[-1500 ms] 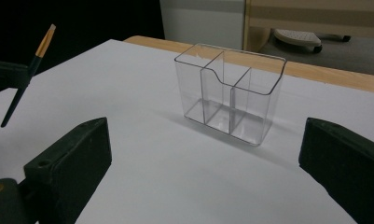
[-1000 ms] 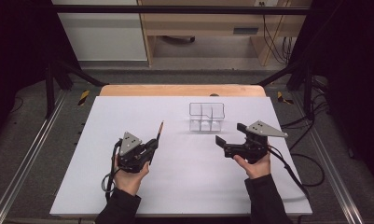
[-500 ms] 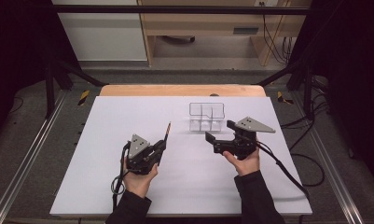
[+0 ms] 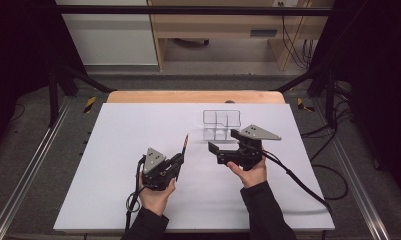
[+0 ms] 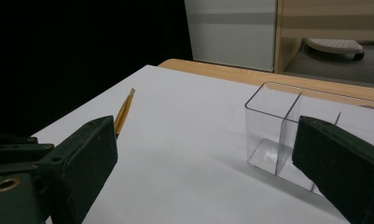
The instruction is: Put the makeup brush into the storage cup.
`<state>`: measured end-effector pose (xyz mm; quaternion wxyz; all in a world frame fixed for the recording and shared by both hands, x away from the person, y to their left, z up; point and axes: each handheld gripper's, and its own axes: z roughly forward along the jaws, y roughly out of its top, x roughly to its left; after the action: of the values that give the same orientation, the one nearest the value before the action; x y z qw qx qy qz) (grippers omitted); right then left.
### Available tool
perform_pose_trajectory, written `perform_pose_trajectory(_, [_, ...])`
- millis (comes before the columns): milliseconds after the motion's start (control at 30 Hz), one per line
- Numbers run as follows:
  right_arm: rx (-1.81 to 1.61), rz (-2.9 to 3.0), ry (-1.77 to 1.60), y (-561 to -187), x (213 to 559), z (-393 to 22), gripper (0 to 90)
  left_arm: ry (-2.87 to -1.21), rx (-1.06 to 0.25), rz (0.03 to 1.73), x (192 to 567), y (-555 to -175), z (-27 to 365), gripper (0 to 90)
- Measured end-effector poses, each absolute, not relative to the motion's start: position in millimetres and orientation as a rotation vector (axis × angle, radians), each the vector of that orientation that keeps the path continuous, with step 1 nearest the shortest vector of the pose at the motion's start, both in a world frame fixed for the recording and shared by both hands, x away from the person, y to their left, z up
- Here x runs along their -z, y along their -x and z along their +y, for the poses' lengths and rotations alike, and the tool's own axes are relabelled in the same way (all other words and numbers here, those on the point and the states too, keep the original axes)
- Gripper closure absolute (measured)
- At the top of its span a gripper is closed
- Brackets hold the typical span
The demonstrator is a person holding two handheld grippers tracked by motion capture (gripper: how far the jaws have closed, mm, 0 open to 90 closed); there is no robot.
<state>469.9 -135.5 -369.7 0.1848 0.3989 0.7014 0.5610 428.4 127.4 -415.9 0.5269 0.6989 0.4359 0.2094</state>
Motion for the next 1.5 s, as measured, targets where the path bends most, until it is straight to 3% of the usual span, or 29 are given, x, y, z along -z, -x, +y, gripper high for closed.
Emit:
perform_pose_trajectory(1033, [-1.641, 2.017, -1.161, -470.4, 387.0, -114.6, 13.5, -1.678, -0.481, 0.998, 415.8, -424.9, 96.3, 82.9])
perform_pose_trajectory(1500, [-1.682, 2.017, -1.195, -471.5, 391.6, -110.0, 23.7, -1.675, -0.474, 0.984, 415.5, -422.7, 86.0, 83.0])
